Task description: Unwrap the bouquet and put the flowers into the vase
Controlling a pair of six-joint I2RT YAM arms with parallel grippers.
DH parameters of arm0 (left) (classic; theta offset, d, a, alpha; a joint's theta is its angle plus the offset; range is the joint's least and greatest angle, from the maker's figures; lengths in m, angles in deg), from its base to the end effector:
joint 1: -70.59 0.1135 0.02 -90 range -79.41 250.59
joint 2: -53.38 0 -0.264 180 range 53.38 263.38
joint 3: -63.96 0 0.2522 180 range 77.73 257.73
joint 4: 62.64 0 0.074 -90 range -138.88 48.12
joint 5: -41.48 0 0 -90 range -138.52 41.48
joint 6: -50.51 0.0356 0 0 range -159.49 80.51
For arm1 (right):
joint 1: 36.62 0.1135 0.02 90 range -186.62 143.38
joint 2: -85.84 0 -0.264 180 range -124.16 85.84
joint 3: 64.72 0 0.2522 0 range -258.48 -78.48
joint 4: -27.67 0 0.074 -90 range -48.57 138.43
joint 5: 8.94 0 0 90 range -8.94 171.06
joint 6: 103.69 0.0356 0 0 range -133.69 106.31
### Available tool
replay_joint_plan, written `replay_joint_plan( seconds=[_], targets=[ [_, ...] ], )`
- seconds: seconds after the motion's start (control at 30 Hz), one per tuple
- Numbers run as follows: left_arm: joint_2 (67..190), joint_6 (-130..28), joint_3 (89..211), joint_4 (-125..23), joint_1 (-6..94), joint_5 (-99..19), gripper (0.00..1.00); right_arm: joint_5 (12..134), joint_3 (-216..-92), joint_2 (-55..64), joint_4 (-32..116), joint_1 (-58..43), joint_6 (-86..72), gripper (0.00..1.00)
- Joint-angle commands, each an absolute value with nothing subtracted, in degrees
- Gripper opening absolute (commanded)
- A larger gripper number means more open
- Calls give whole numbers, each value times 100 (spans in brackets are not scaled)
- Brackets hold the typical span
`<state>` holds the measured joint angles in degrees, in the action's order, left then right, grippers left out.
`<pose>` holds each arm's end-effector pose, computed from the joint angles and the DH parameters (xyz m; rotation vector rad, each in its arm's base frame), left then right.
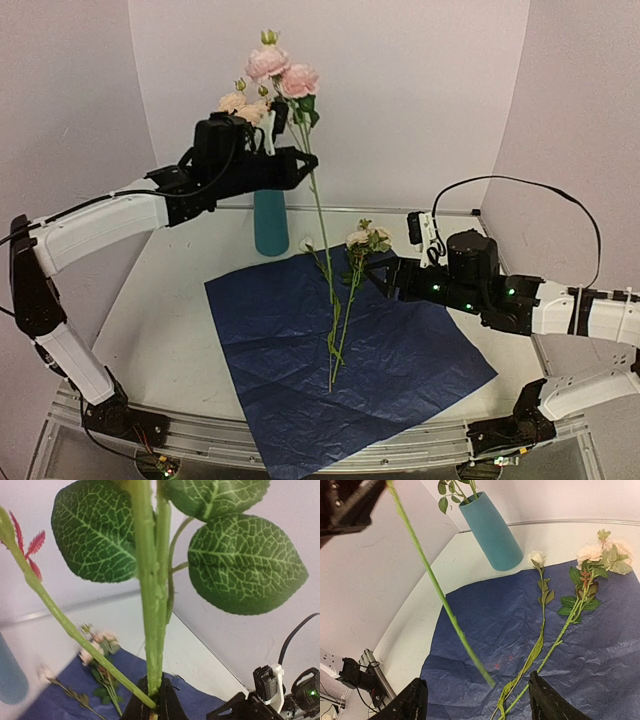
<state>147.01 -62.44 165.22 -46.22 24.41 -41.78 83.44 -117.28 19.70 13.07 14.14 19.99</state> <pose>0.2703 -0.2877 0.3937 0.4577 1.7693 -0.9762 0.1706 0.2066 0.2977 -0.2127 1.6537 1.1146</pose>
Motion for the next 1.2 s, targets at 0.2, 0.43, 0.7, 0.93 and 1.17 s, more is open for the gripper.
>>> replay_joint_plan(
  seconds=[0.2,0.43,0.7,0.93,1.17],
  targets=[
    [14197,-3300,18186,-4687,2499,-6804,0,8641,-11753,2162,1216,1412,1946,70],
    [14807,-2562,19065,-5103,2739,-6943,0,8633,-11828,2114,1217,1416,1922,70],
    [15269,-2898,19599,-5310,3385,-6466,0,8729,-11837,2230,1329,1416,1834,70],
    [15513,-3238,19636,-5331,3577,-6232,0,8828,-11834,2277,1401,1415,1804,70],
    [15599,-3468,19576,-5337,3630,-6112,0,8898,-11791,2314,1444,1417,1779,70]
  ],
)
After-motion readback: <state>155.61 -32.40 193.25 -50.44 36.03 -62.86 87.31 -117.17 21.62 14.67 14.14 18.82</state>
